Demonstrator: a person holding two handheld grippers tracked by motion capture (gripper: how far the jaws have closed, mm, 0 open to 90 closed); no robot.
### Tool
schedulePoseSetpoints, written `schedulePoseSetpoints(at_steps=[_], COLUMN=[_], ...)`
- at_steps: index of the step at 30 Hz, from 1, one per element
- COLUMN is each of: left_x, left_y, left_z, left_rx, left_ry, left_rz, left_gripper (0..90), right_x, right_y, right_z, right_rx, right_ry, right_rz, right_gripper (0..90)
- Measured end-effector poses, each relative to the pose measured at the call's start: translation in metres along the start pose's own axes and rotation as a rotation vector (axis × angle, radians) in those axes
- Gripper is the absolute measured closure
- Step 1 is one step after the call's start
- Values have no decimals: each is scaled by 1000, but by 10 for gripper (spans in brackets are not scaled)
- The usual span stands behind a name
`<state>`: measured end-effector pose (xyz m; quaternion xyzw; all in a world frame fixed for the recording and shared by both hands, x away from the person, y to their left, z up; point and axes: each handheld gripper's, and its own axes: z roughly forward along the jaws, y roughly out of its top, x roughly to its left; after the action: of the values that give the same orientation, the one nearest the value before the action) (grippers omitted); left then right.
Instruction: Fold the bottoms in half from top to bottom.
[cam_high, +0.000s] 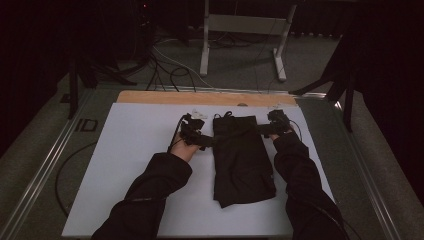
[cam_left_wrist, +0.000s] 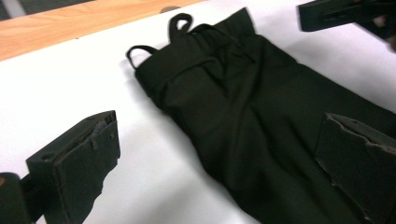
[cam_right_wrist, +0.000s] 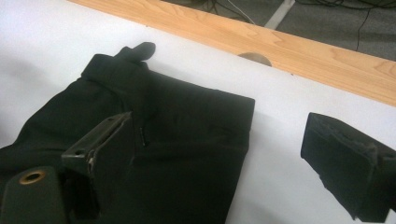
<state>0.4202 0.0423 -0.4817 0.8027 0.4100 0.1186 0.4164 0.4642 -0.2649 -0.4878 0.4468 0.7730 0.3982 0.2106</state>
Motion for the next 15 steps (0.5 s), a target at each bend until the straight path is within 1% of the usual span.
schedulePoseSetpoints(at_steps=[1, 2, 3, 4, 5, 6, 7, 8, 9, 10, 11, 12, 13, 15], left_x=[1, 1, 2, 3, 5, 6, 7, 9, 10, 11, 12, 13, 13, 15], left_y=[1, 1, 2, 2, 2, 2, 1, 1, 0, 0, 0, 0, 0, 0], left_z=[2, 4, 7, 9, 12, 15, 17, 20, 23, 25, 27, 29, 31, 35], left_rx=[0, -6, -7, 1, -3, 0, 0, 2, -6, -18, -29, -39, -38, -45], left_ry=[3, 16, 20, 24, 24, 14, 13, 11, 2, -10, -17, -21, -25, -16], left_rz=[-3, -4, -6, -14, -24, -32, -41, -53, -72, -86, -95, -96, -98, -102], left_gripper=[12, 11, 11, 10, 9, 9, 8, 8, 9, 9, 9, 9, 9, 9], right_x=[-1, -2, -3, -4, -4, -5, -6, -7, -7, -8, -8, -9, -9, -8], right_y=[0, 0, 0, 0, -1, -1, -2, -2, -3, -4, -5, -6, -7, -9], right_z=[0, 1, 2, 3, 4, 6, 7, 8, 10, 12, 13, 15, 17, 20], right_rx=[2, 5, 3, 1, 7, 11, 12, 12, 14, 18, 24, 28, 33, 38], right_ry=[-5, -8, -2, 0, 7, 12, 18, 14, 11, 26, 25, 20, 26, 35], right_rz=[0, -2, 7, 6, 13, 22, 26, 27, 41, 56, 60, 68, 76, 80], right_gripper=[100, 100, 100, 99, 99, 99, 99, 98, 94, 94, 94, 96, 97, 98])
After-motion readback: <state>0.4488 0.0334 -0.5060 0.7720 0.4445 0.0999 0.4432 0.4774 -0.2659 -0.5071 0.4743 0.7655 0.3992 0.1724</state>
